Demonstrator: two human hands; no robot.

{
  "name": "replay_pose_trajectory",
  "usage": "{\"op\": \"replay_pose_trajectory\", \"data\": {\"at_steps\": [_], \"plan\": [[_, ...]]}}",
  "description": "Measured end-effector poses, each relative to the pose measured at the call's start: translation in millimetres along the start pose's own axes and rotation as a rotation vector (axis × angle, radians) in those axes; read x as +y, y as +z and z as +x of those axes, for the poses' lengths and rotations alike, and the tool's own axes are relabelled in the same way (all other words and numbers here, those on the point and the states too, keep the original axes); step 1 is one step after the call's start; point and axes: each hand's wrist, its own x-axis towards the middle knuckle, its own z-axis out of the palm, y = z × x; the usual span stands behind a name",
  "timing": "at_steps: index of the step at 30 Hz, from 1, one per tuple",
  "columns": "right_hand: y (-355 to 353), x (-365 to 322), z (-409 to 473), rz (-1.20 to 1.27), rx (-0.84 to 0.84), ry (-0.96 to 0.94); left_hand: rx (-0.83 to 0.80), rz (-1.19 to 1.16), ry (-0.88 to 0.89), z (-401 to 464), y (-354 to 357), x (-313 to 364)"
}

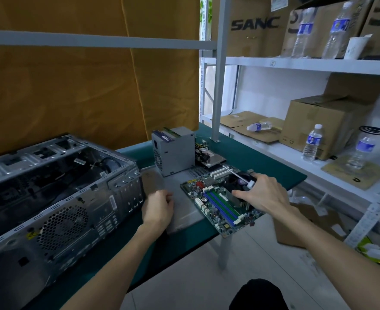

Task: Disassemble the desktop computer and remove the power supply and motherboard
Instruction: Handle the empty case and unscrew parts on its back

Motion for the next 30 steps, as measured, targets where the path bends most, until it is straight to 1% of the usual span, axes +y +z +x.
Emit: {"op": "replay_pose_trajectory", "data": {"at_steps": [4, 6, 8, 10, 14, 17, 19, 21, 24, 30], "plan": [[-4.4, 7.4, 15.1, 0.002, -0.007, -0.025, -0.065, 0.036, 0.28, 26.6, -0.9, 25.9], [-2.2, 15.8, 25.7, 0.01, -0.019, -0.042, -0.126, 0.08, 0.424, 56.3, 6.3, 51.7], [-1.5, 26.8, 36.0, 0.005, -0.029, -0.042, -0.217, 0.168, 0.53, 91.5, 21.1, 82.0], [-3.6, 35.3, 41.0, 0.008, -0.048, -0.042, -0.34, 0.295, 0.6, 120.7, 37.2, 104.4], [-11.4, 45.3, 54.3, -0.015, -0.106, -0.091, -0.462, 0.704, 0.8, 176.0, 65.0, 129.1], [-10.2, 45.8, 57.9, -0.04, -0.117, -0.093, -0.551, 0.99, 0.852, 201.1, 88.2, 142.1], [-8.4, 45.1, 58.4, -0.053, -0.112, -0.102, -0.592, 1.097, 0.879, 211.1, 103.3, 148.9], [-7.4, 44.2, 59.4, -0.081, -0.099, -0.111, -0.634, 1.152, 0.878, 216.9, 114.7, 153.5], [-4.9, 43.5, 60.3, -0.111, -0.099, -0.111, -0.622, 1.142, 0.878, 222.2, 121.1, 158.1], [6.2, 34.7, 54.3, -0.086, -0.018, -0.071, -0.654, 0.985, 0.892, 238.4, 106.5, 159.3]]}}
